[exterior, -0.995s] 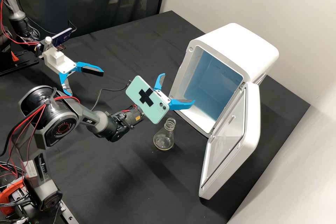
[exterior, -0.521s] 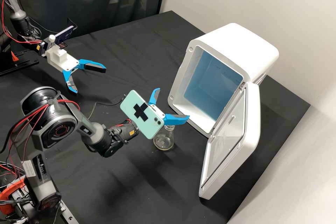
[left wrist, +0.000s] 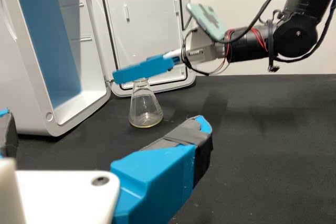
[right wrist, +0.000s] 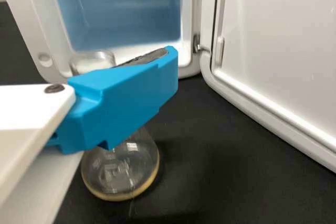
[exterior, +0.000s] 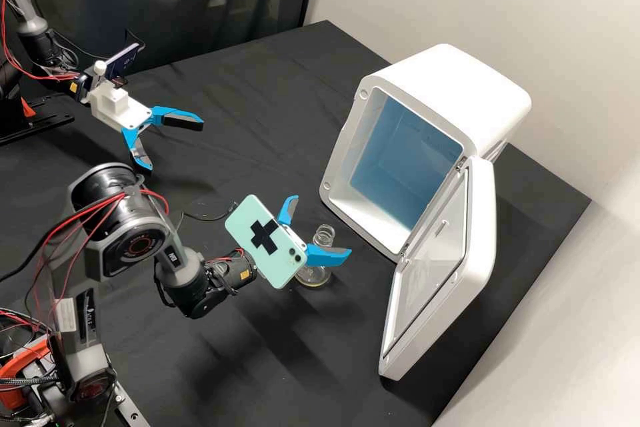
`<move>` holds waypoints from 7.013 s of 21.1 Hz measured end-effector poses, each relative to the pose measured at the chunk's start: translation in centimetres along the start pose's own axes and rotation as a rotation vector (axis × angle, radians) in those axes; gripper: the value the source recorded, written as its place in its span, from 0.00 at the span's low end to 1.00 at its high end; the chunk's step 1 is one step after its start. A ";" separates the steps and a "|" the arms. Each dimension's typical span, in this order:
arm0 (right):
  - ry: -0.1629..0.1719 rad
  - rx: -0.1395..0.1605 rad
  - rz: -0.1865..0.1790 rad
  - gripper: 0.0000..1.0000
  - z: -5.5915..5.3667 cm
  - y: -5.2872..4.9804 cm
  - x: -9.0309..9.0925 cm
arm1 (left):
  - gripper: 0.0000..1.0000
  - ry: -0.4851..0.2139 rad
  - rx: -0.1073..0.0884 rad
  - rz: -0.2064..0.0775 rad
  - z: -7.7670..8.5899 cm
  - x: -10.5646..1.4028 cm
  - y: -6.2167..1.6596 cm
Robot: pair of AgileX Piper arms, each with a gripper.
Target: Place the flask in the incubator
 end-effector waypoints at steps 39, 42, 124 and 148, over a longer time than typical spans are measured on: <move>-0.202 -0.033 0.098 0.00 4.1 -0.2 5.4 | 1.00 -0.011 0.000 -0.003 0.3 -0.1 -0.08; -0.202 -0.033 0.098 0.00 4.1 -0.2 5.4 | 1.00 -0.011 0.000 -0.003 0.3 -0.1 -0.08; -0.350 -0.094 0.153 0.00 -6.0 0.7 27.1 | 1.00 -0.018 -0.022 -0.046 0.5 0.9 -1.09; -0.383 -0.116 0.114 0.00 -4.7 1.2 27.6 | 1.00 -0.012 -0.023 -0.044 0.4 0.9 -1.07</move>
